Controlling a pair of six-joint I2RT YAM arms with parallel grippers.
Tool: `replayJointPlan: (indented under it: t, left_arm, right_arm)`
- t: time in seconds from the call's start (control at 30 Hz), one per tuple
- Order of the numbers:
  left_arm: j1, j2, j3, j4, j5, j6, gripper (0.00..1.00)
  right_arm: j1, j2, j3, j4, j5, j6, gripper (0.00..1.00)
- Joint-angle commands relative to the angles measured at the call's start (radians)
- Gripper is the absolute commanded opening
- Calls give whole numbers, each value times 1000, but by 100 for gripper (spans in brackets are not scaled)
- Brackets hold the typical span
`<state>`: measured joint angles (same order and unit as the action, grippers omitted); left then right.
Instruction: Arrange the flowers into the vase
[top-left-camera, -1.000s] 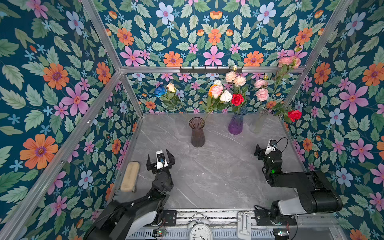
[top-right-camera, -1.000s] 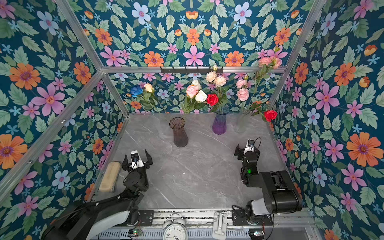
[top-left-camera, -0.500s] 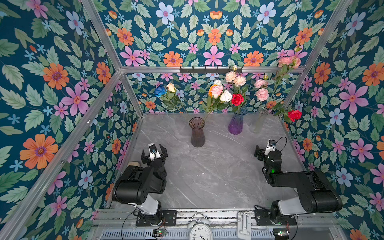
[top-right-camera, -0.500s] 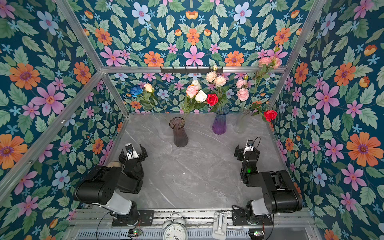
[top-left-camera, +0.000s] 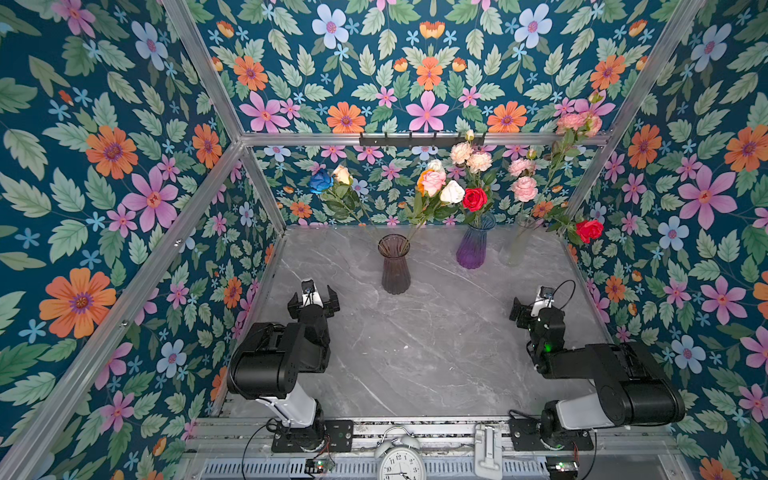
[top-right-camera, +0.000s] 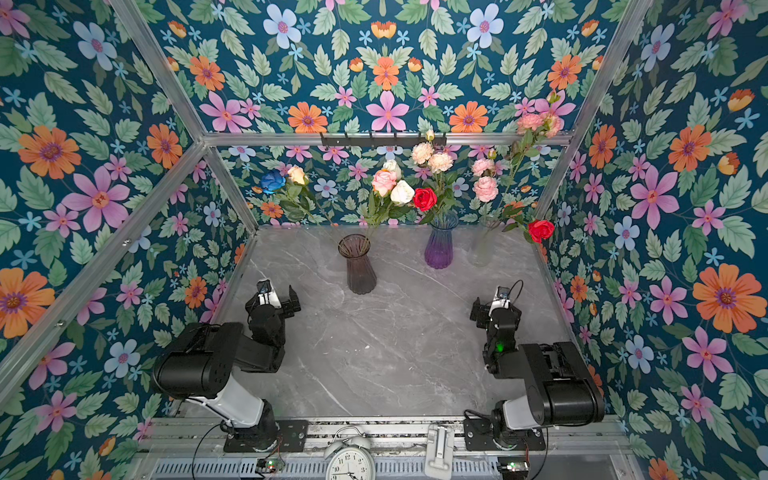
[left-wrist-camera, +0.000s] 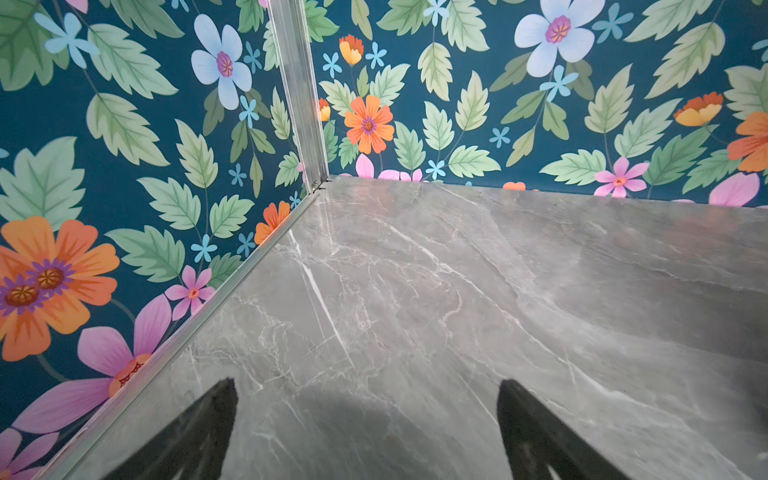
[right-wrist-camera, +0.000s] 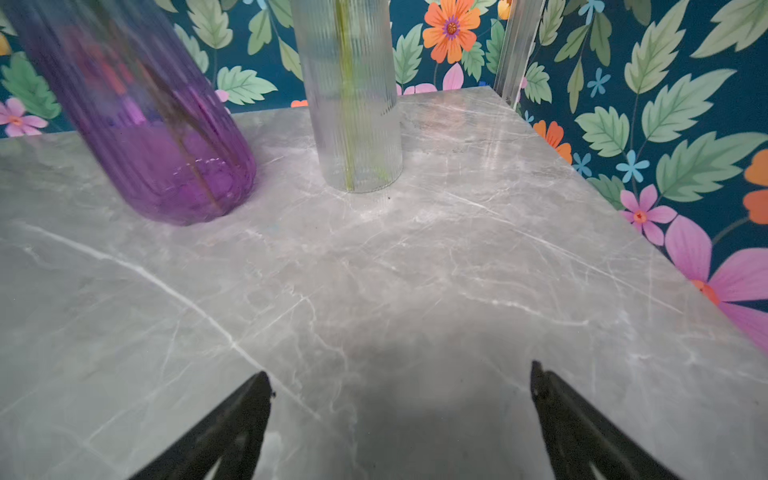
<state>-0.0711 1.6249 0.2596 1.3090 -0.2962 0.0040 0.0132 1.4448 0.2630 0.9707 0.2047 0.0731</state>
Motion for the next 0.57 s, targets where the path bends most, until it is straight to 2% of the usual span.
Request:
replayJointPlan:
  t: [0.0, 0.3, 0.4, 0.53]
  left_arm:
    - [1, 1, 3, 12, 13, -4, 100]
    - [2, 1, 4, 7, 15, -6, 100]
    - [25, -4, 17, -27, 66, -22, 100]
    - [23, -3, 10, -15, 60, -16, 100]
  right_arm:
    - [-24, -2, 34, -54, -20, 29, 99]
    - [-5, -6, 30, -55, 4, 16, 99]
    - [-5, -6, 31, -58, 4, 17, 99]
    - [-5, -7, 31, -58, 5, 17, 99]
